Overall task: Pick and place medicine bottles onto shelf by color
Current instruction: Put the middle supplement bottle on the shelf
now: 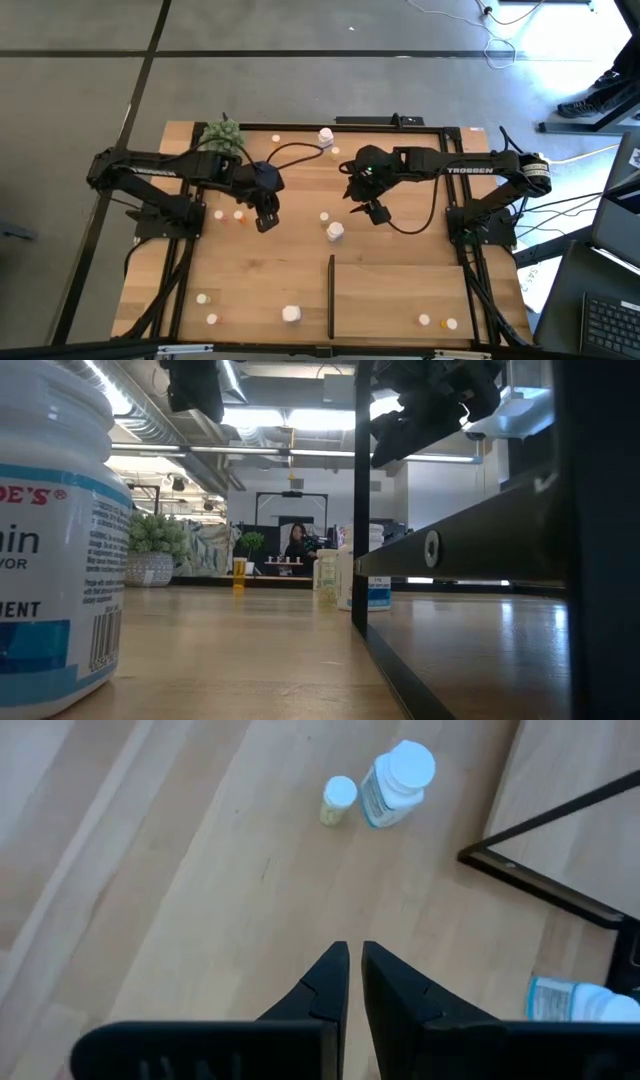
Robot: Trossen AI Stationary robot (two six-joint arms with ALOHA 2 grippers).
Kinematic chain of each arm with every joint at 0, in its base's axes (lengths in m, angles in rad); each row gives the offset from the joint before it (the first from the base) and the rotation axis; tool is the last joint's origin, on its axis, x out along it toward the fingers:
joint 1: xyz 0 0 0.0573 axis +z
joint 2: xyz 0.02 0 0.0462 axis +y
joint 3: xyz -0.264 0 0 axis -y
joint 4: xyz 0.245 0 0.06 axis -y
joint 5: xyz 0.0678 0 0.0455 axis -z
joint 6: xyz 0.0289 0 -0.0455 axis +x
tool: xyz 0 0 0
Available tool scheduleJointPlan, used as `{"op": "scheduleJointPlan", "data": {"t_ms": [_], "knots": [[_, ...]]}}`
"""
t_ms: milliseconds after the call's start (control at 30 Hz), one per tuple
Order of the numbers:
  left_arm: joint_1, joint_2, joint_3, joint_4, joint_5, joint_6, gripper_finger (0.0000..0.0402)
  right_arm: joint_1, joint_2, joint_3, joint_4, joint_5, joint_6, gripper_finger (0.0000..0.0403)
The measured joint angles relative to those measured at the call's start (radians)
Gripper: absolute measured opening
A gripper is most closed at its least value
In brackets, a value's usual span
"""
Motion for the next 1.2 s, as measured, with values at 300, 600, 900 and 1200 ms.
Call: {"op": "scheduleJointPlan", "data": {"t_ms": [300,600,900,1200], "knots": [[-0.056,0.0,0.0,0.0,-0.084,-0.035,0.0028,0.001,0.0,0.0,0.0,-0.043,-0.002,0.0218],[-0.099,0.001,0.0,-0.009,-0.147,-0.088,0.0028,0.001,-0.001,0.0,0.003,-0.061,-0.003,0.0218],[-0.151,0.001,0.0,-0.009,-0.186,-0.156,0.0028,0.004,0.009,0.0,0.01,-0.063,-0.003,0.0218],[-0.216,0.001,0.0,-0.01,-0.247,-0.223,0.0027,0.046,0.124,0.001,0.041,-0.048,-0.007,0.0218]]}}
